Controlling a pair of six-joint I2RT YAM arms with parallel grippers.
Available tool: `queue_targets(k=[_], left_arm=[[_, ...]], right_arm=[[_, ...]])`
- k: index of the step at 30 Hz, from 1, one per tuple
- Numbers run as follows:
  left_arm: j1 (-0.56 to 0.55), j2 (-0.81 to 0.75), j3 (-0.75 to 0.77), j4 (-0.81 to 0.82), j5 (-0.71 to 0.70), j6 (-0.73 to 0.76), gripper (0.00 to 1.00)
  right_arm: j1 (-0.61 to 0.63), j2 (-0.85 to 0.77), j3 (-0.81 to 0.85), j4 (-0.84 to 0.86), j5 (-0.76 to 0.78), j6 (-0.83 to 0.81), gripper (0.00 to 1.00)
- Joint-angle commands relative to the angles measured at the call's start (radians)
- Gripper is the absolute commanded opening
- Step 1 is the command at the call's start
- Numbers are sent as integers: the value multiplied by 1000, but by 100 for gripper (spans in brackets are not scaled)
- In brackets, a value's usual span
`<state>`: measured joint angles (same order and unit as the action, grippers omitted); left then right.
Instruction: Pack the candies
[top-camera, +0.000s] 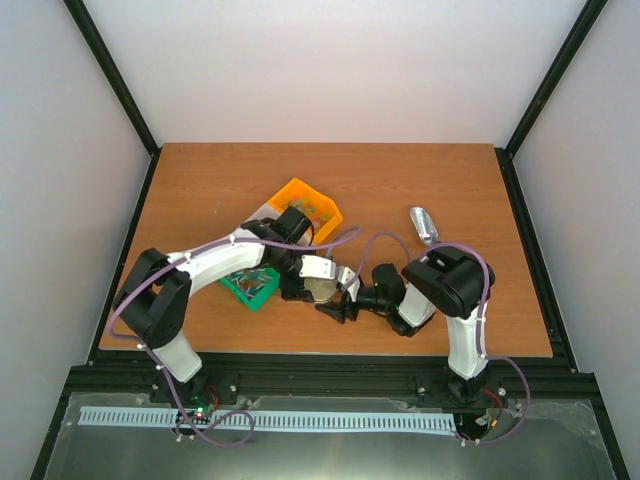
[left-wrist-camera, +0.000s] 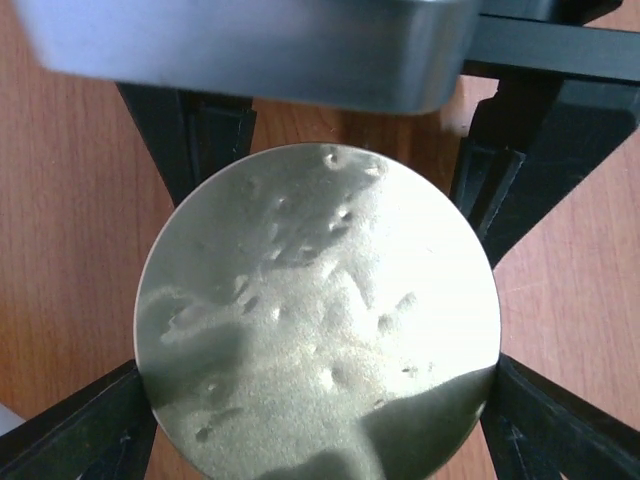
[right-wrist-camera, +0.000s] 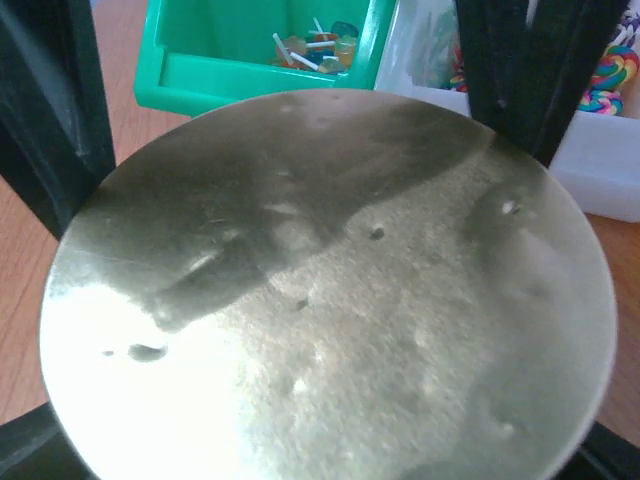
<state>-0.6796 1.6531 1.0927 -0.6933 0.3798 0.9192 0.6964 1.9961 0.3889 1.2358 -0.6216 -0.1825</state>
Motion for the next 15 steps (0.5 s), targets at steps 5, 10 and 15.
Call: queue_targets(k=[5,10,15], left_arm=[[-23,-67,-35,131,59,-117,100],[-23,-154,-155,250,-27,-276,100],[-30,-159,-201,299,-51,-366,100]], right_arm=[[17,-3,-13,14,-24,2,51],[17,8,-12,32,4,19,59],[19,3,-8,17,46,26,62]])
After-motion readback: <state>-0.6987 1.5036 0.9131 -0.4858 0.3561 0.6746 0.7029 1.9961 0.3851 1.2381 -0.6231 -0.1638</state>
